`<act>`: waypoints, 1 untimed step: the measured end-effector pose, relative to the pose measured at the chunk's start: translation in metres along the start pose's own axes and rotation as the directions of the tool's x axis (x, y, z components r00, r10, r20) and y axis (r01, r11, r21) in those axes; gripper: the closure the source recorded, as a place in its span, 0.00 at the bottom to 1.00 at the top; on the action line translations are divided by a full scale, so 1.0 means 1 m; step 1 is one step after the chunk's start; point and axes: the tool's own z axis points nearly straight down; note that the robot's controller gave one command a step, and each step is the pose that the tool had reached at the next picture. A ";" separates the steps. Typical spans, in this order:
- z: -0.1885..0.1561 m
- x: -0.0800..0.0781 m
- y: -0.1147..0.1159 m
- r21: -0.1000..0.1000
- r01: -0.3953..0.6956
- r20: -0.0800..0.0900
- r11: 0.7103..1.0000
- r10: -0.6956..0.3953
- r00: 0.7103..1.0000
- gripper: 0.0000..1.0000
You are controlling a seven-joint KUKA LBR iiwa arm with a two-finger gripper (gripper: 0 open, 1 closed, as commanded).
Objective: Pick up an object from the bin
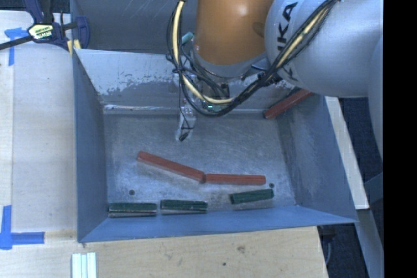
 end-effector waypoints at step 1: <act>0.049 -0.001 0.067 -0.002 -0.209 0.000 0.978 0.209 0.978 0.00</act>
Offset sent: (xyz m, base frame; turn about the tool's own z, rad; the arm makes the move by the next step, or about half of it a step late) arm 0.0022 0.0650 -0.0479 0.2151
